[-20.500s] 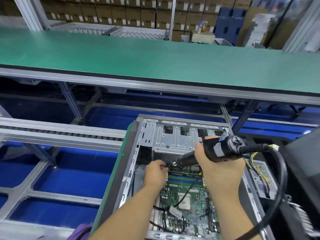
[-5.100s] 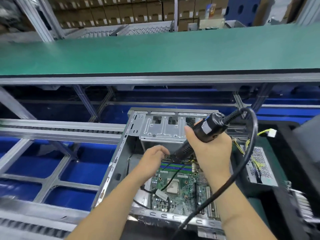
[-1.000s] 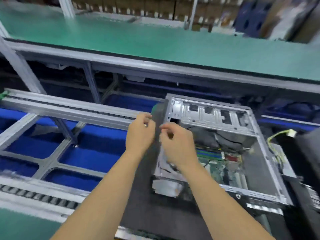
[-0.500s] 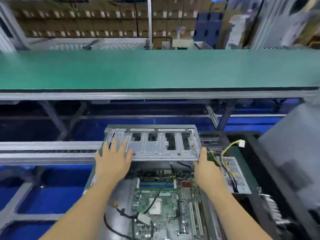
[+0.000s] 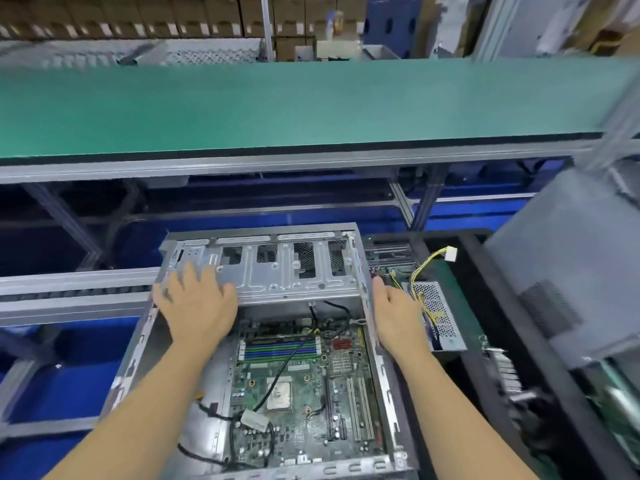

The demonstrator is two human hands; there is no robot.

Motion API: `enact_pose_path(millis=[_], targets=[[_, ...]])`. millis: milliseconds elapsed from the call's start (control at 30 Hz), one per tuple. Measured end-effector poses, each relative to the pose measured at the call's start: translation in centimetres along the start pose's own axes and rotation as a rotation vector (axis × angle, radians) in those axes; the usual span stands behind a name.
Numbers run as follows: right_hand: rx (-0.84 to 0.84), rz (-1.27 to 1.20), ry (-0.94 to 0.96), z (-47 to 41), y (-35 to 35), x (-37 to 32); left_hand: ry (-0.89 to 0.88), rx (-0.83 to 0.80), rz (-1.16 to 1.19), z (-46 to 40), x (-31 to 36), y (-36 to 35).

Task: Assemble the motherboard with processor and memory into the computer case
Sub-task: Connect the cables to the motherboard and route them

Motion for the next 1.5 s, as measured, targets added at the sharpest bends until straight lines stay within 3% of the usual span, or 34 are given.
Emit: enact_pose_path(millis=[67,167,333,400,500,600,900,1100,1200,1333,1500], targets=[[0.191,-0.049,-0.109,-0.3,2.1,3.1,-0.137,0.033,0.074,1.1,3.6,0.3],[0.374,0.106,-0.312,0.2,5.9,10.1,-0.435,-0.001,0.165,3.9,10.2,0.3],[0.18,0.36,-0.616,3.4,7.8,20.3,-0.829,-0.105,0.295,9.0,20.2,0.6],[0.106,0.36,-0.579,4.0,7.4,22.0,-0.972,-0.141,0.295,11.1,24.1,0.7],[0.146,0.376,-0.519,4.2,7.9,22.9,-1.124,-0.279,0.154,14.1,28.4,-0.3],[0.171,0.588,-0.519,4.9,9.5,23.6,-1.109,-0.365,0.05,15.5,29.6,-2.1],[0.456,0.568,-0.439,4.9,13.9,26.2,-1.03,-0.675,-0.142,17.0,30.1,-6.4],[0.318,0.737,-0.796,4.4,18.0,28.9,-1.036,-0.754,-0.102,18.8,31.0,-7.4],[0.346,0.64,-0.823,3.5,20.0,30.5,-1.025,-0.765,-0.073,19.2,31.0,-7.9],[0.247,0.579,-0.861,3.8,21.5,31.3,-1.002,-0.775,-0.047,19.1,30.9,-8.5],[0.271,0.617,-0.707,2.6,23.5,25.7,-0.887,-0.795,0.13,18.7,31.3,-8.7]])
Point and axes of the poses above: each hand's wrist, its own z-axis away from the middle knuckle, its own y-axis out of the back of the hand, x = y × z, the point moved 5 cm from there along -z, towards the middle knuckle, and after that the axes turned 1 degree about -x, right-handed, at the moved point
